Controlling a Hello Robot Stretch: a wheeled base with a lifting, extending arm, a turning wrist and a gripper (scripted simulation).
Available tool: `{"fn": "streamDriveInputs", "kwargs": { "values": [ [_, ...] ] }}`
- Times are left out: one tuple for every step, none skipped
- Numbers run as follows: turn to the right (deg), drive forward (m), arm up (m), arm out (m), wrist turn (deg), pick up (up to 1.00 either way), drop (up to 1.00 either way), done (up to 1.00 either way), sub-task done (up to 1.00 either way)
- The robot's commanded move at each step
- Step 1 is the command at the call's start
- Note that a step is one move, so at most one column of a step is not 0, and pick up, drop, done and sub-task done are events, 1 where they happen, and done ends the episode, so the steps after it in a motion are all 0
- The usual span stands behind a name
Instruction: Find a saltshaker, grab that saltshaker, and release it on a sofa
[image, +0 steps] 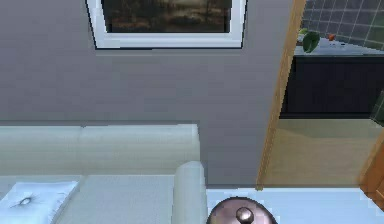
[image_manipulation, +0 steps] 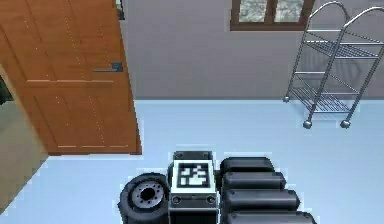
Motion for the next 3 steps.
{"fn": "streamDriveInputs", "kwargs": {
  "values": [
    [9.0, 0.0, 0.0, 0.0, 0.0, 0.0, 0.0, 0.0, 0.0],
    [0.0, 0.25, 0.0, 0.0, 0.0, 0.0, 0.0, 0.0, 0.0],
    [-45.0, 0.0, 0.0, 0.0, 0.0, 0.0, 0.0, 0.0, 0.0]
  ]
}}
